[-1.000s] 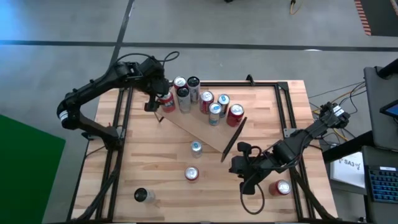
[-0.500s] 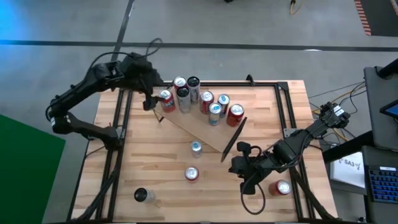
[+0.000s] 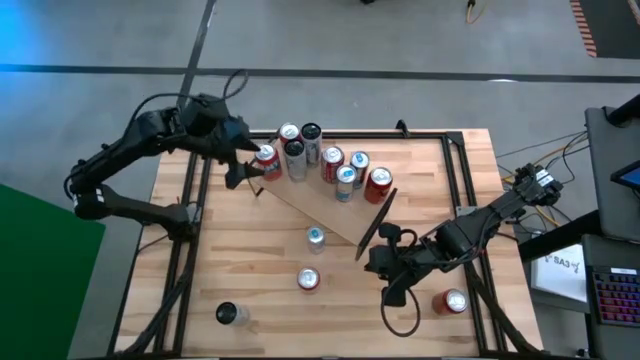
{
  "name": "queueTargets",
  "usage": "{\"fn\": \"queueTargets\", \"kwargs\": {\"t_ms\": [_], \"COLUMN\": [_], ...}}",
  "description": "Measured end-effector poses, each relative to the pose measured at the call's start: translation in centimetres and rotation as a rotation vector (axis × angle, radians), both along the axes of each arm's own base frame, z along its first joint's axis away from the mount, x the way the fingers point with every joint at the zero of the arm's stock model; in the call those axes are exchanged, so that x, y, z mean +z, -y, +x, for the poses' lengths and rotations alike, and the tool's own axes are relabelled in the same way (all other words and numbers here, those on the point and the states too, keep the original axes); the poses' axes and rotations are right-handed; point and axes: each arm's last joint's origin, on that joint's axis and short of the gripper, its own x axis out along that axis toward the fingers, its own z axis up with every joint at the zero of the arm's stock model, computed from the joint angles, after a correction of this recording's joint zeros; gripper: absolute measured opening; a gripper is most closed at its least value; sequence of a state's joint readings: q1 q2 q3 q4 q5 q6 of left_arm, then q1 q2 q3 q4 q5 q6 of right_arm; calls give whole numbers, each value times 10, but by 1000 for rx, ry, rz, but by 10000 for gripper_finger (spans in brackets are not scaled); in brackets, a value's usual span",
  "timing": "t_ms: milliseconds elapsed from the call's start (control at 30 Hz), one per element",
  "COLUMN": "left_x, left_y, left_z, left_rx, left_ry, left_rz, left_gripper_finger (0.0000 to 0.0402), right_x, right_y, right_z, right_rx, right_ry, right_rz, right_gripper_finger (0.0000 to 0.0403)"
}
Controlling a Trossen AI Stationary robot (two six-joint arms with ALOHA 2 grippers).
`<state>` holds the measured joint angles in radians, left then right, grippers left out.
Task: Place canned beverage on shelf
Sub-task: Put the red soda can on the shelf, align with the other red soda can
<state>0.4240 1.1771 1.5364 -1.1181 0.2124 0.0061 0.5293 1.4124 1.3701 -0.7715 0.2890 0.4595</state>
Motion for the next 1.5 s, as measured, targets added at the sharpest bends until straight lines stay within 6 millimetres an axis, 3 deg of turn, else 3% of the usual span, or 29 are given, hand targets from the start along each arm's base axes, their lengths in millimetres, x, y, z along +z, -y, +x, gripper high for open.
{"fn": "queueTargets", "kwargs": {"t_ms": [167, 300, 433, 500, 833, 1500], "left_x": [-25, -45, -63, -68, -73, -70], "left_y": [7, 11, 7, 5, -1, -9], "left_z": [-6, -12, -15, -13, -1, 3], "left_rx": [7, -2, 124, 155, 143, 234], "left_ry": [-91, -149, -236, -229, -220, -227], "left_rz": [-2, -6, 78, 112, 151, 290], "left_gripper_finger": [279, 175, 51, 14, 3, 0], "right_x": [0, 0, 0, 0, 0, -1], "right_y": [0, 0, 0, 0, 0, 0], "right_z": [0, 0, 0, 0, 0, 0], "right_rx": [5, 20, 34, 41, 50, 50], "right_ry": [0, 1, 3, 3, 4, 2], "right_rz": [-5, -18, -30, -36, -44, -46], "right_gripper_finger": [12, 12, 12, 12, 12, 12]}}
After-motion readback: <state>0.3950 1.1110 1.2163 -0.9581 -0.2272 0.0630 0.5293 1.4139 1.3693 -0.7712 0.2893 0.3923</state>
